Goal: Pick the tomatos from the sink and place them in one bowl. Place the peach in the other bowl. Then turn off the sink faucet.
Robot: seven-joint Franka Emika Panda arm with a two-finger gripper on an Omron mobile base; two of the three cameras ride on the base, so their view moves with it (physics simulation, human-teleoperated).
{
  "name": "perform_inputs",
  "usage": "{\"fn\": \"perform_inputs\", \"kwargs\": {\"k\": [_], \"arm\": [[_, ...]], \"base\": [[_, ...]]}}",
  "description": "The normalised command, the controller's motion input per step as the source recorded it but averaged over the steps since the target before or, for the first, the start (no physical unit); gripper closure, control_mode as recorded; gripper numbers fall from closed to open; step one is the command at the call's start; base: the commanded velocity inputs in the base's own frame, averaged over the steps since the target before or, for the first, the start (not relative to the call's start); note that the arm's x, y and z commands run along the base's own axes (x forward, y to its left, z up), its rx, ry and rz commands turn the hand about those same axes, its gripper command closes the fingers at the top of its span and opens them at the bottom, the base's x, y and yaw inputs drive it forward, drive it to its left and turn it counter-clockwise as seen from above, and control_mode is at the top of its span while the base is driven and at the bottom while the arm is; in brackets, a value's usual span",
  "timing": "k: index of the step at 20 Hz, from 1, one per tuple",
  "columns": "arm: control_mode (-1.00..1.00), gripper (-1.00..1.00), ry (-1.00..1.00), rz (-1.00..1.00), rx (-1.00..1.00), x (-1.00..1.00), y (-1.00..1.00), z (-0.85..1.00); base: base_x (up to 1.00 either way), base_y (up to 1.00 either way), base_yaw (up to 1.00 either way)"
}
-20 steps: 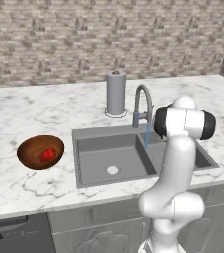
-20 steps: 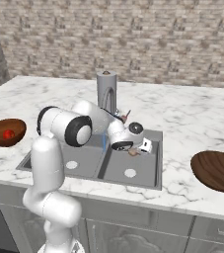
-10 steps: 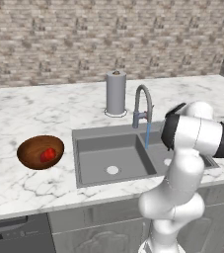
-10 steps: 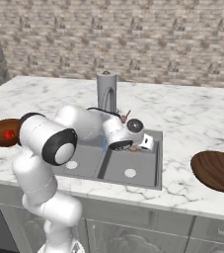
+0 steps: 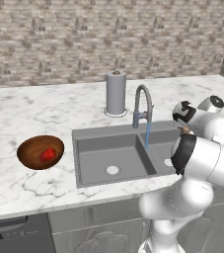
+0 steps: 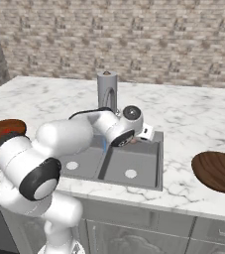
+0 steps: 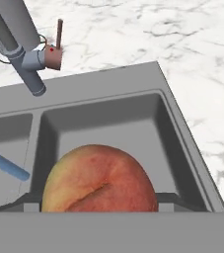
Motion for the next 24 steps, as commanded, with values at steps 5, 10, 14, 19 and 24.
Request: {"fn": "perform_inputs", "kwargs": {"k": [5,10,14,19,24], "arm": [[-1.0,1.0,0.0,-0.14,0.0,-0.4,-0.19,0.42],[-1.0,1.0,0.0,-0.19,0.0,-0.35,-0.18,0.31],[-1.0,1.0,0.0,-0.18,0.0,-0.2,-0.17,0.31],[-1.0,1.0,0.0,-0.14,0.0,-0.16,-0.1,0.12],[-1.0,1.0,0.0,-0.14,0.0,-0.05,-0.15,0.07]], "base": [[0.0,0.0,0.0],[0.0,0.0,0.0],[0.0,0.0,0.0],[0.0,0.0,0.0],[0.0,0.0,0.0]]}}
